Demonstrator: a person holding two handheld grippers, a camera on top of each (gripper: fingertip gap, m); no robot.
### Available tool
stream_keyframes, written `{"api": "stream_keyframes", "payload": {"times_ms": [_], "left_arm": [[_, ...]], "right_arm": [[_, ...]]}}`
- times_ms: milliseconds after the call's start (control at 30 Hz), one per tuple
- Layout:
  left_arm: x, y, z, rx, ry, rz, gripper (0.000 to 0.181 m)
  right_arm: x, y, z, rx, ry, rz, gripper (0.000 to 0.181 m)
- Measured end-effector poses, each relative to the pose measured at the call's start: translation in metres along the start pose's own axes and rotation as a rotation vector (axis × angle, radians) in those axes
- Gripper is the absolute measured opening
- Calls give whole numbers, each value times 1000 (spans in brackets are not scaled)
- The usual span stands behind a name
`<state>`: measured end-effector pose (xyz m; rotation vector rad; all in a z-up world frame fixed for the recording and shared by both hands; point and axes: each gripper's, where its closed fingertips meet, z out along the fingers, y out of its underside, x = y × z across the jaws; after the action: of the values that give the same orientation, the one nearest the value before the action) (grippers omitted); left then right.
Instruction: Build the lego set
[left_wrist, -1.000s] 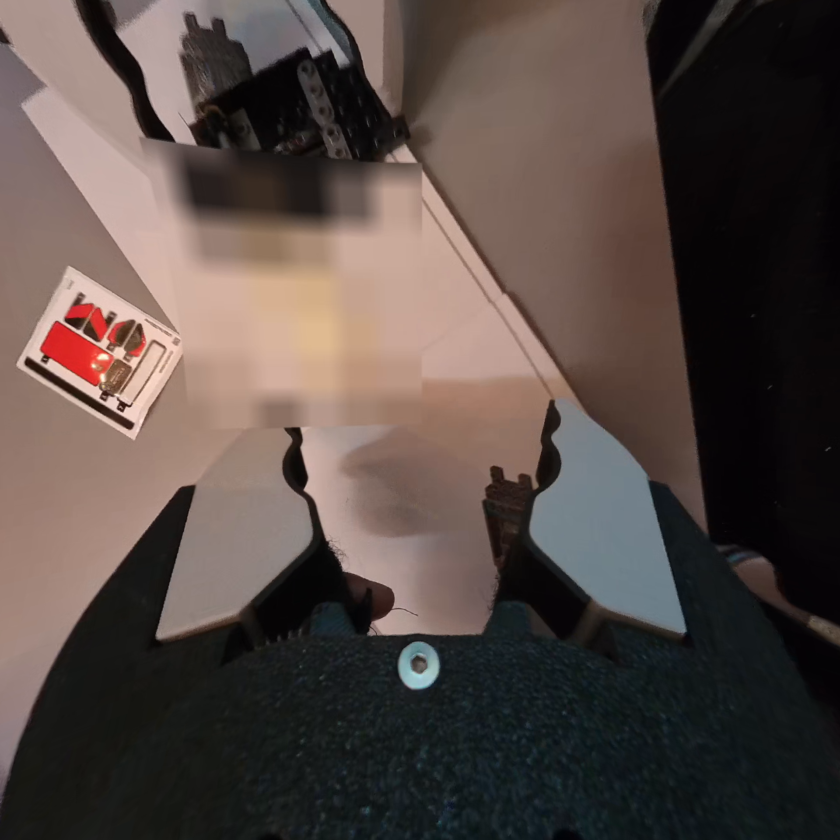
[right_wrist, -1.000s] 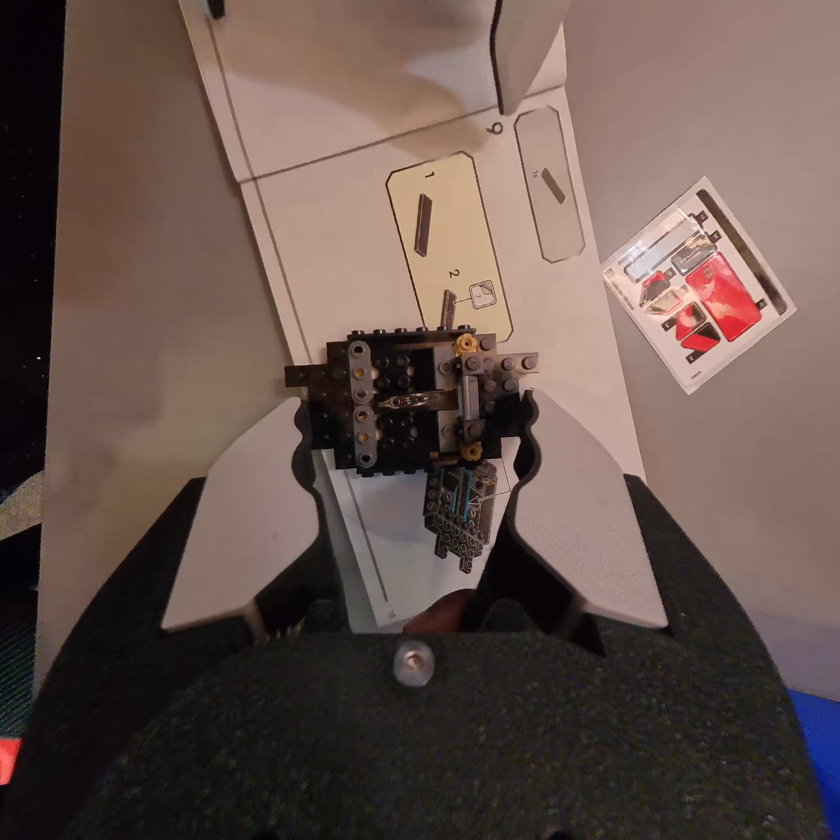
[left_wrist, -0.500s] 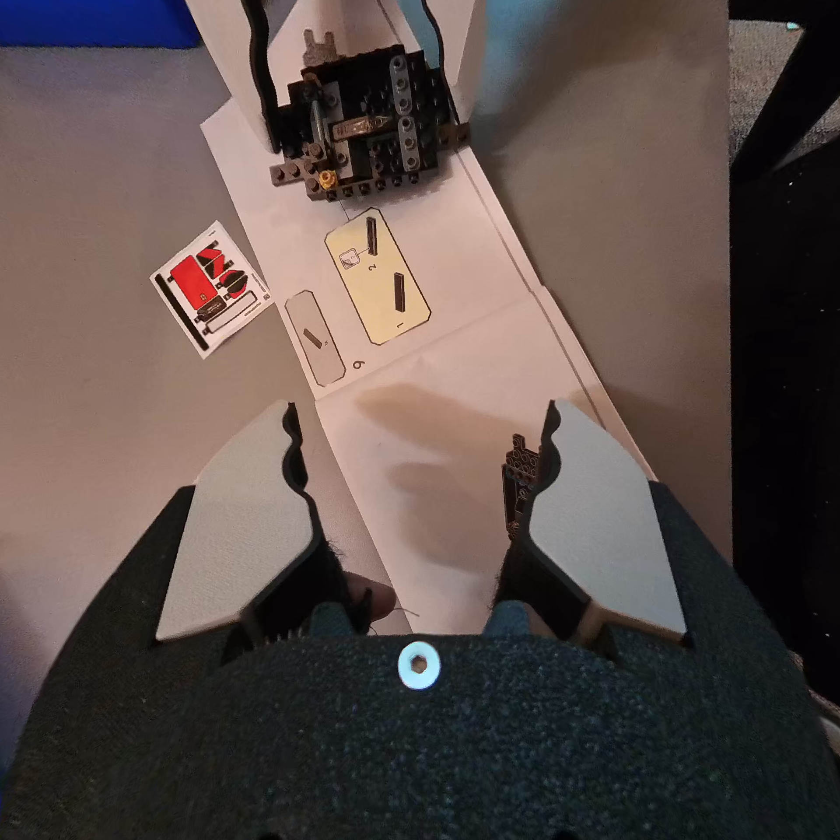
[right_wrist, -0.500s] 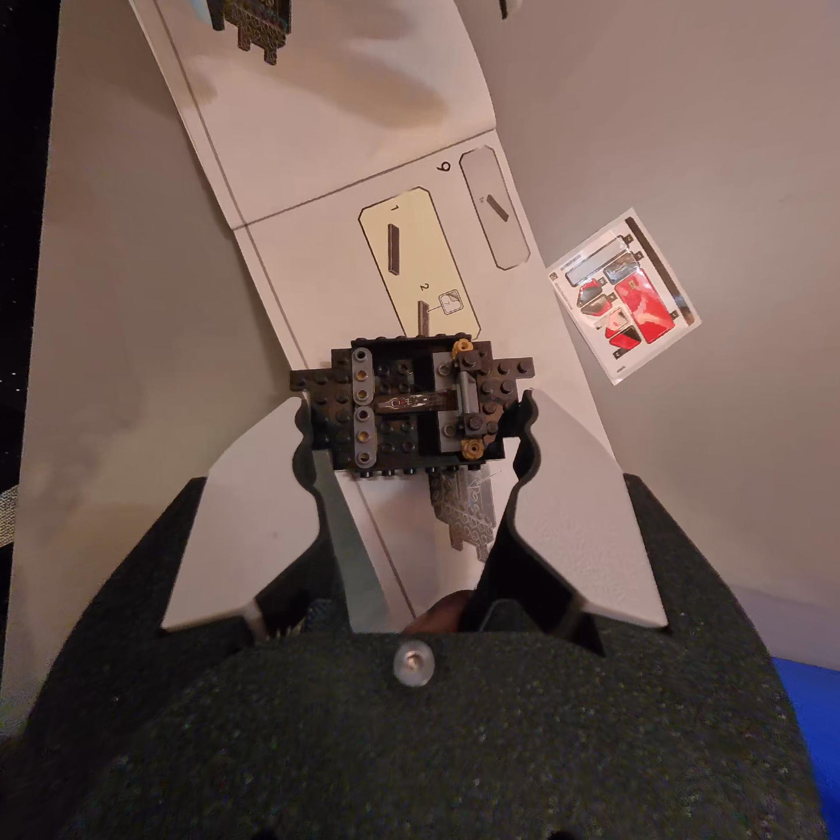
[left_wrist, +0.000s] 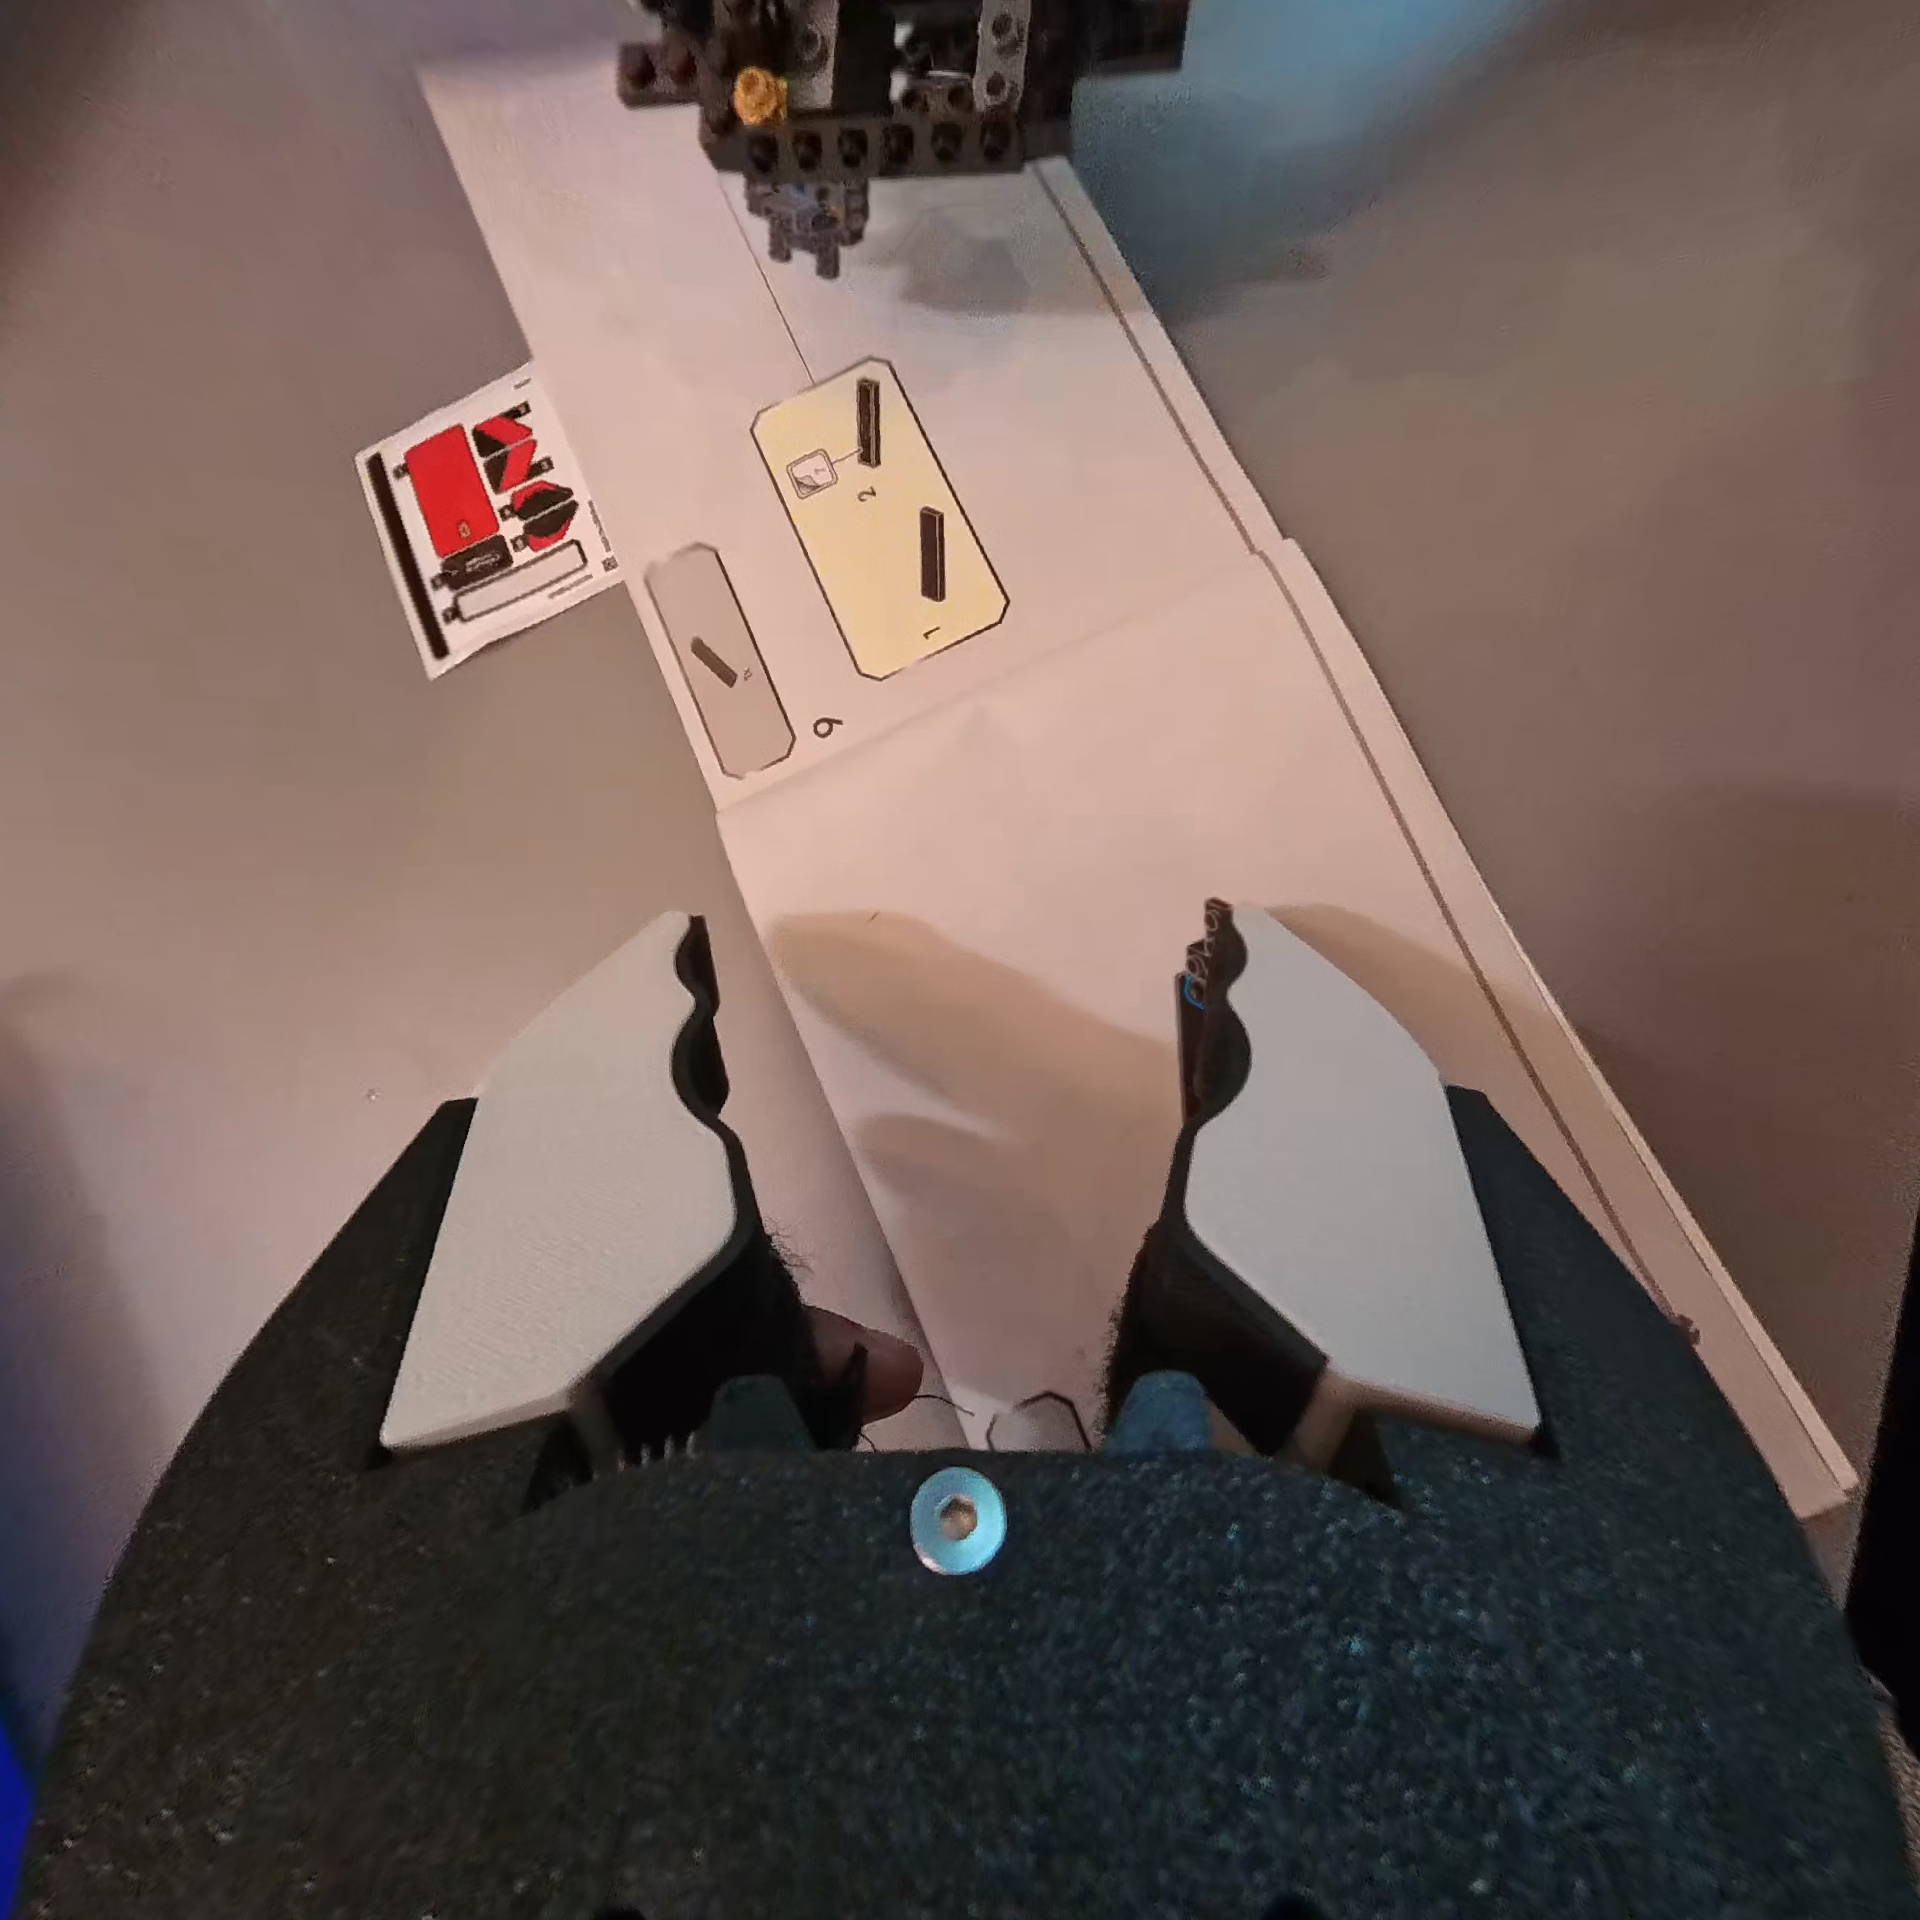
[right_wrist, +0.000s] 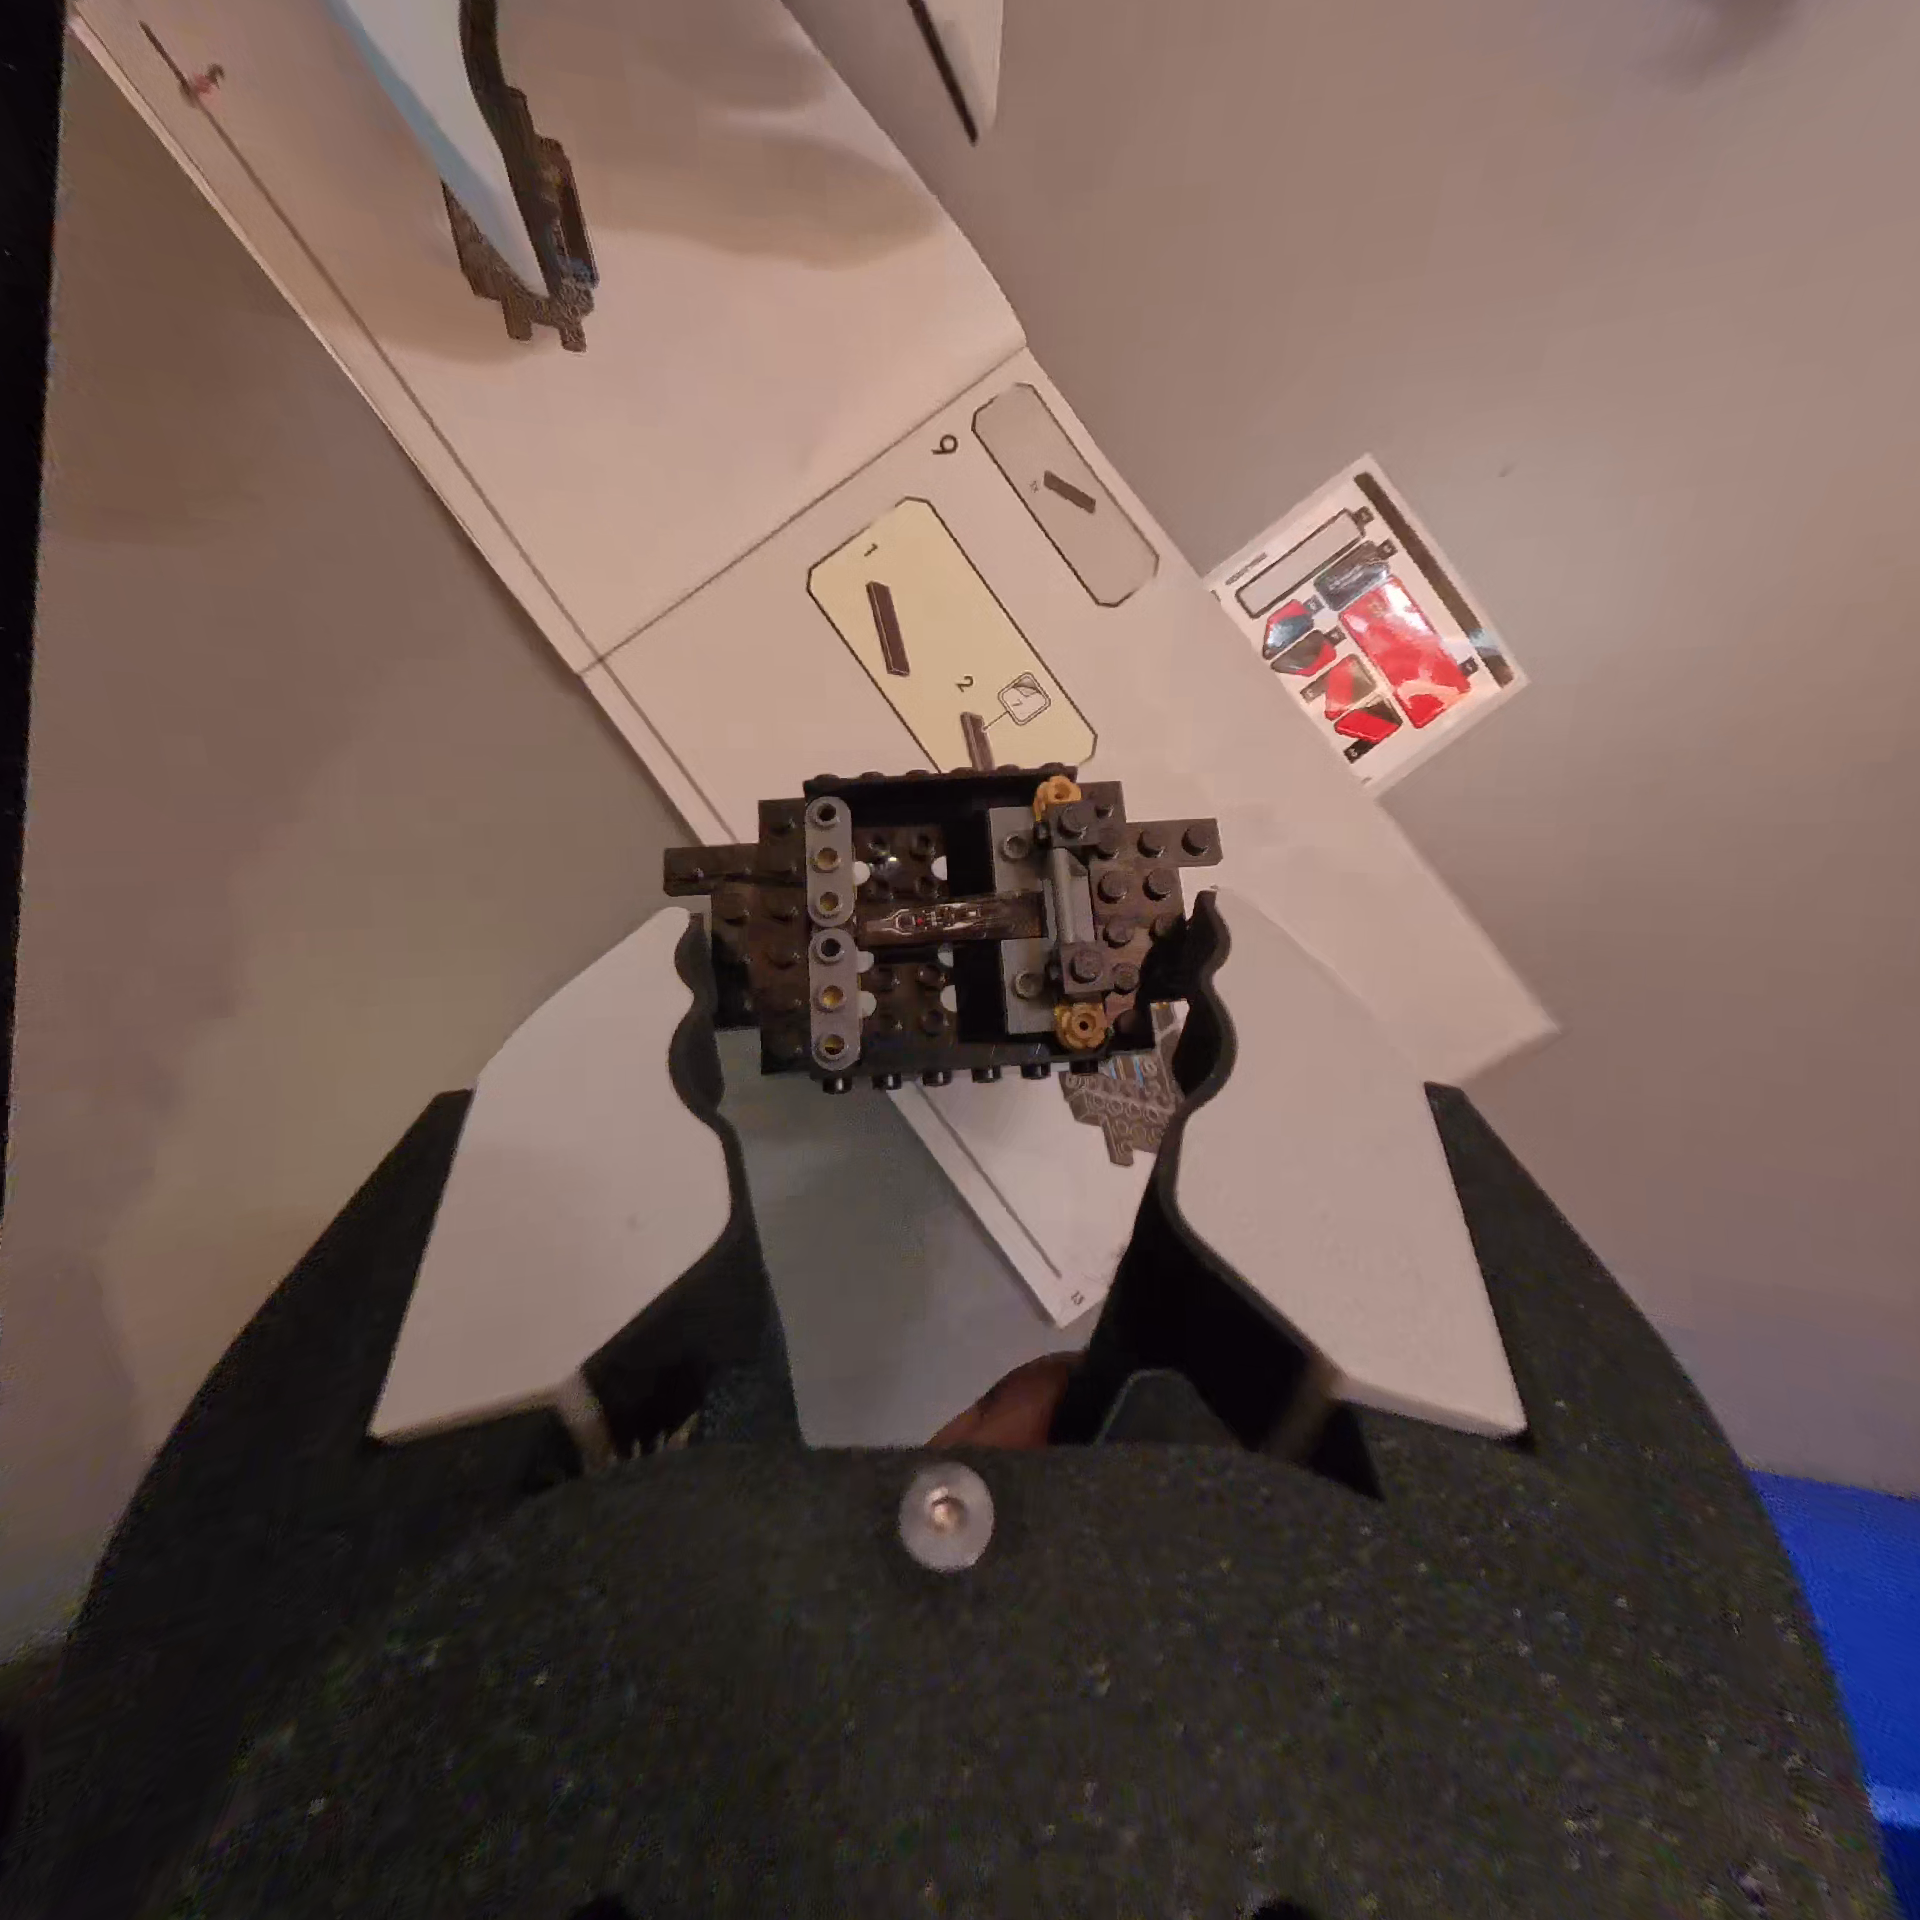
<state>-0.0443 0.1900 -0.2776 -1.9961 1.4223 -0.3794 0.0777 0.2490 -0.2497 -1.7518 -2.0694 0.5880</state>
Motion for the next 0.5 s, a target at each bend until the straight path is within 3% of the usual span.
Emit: {"api": "stream_keyframes", "payload": {"times_ms": [33,233,400,500], "left_arm": [[1,-1,1,2,-4,15,89],[8,-14,18,16,19,70,79],[9,-20,18,35,20,94,77],[9,-19,9,49,20,88,77]], "right_arm": [[-1,1,-2,-5,10,-8,86],[-3,5,-14,3,61,-55,86],[61,-8,-8,-41,212,-83,87],[96,-4,9,-166,182,-70,86]]}}
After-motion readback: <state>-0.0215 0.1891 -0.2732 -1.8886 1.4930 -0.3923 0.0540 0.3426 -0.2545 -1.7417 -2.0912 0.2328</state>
